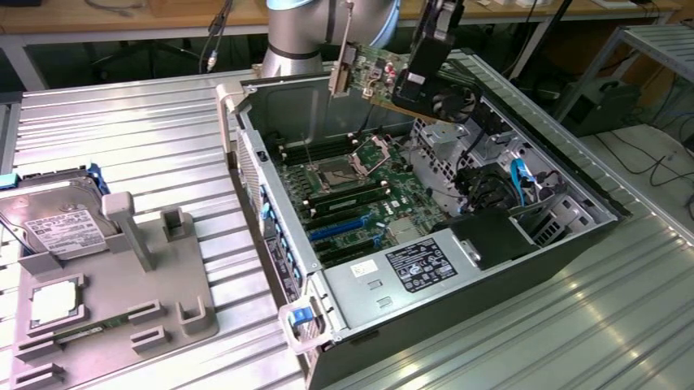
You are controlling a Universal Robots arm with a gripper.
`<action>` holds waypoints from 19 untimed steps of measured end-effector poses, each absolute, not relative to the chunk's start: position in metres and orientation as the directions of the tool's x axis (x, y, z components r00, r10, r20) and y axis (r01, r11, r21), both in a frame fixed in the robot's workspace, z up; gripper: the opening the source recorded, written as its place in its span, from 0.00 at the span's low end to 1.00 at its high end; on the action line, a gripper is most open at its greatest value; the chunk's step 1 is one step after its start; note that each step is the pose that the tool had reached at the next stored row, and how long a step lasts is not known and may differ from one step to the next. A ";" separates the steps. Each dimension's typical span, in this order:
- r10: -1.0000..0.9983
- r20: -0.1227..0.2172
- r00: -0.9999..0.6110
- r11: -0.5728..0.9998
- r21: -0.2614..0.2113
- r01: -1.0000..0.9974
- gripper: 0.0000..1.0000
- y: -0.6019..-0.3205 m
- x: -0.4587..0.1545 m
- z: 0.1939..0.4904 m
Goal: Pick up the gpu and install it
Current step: 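Insert the gpu into the slot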
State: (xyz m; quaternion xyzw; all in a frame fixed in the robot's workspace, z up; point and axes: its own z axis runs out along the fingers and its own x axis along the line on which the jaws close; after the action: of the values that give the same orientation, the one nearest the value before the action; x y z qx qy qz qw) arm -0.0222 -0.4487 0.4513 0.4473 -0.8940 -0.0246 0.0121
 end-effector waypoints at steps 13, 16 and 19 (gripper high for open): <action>-0.895 0.000 -0.447 0.446 0.055 -0.893 0.30 -0.449 -0.022 0.451; -0.909 0.000 -0.417 0.416 0.055 -0.908 0.30 -0.449 -0.022 0.450; -0.922 -0.002 -0.388 0.388 0.049 -0.921 0.30 -0.449 -0.022 0.450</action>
State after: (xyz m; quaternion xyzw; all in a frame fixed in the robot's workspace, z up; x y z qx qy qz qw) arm -0.0222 -0.4487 0.4501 0.5529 -0.8329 -0.0208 0.0127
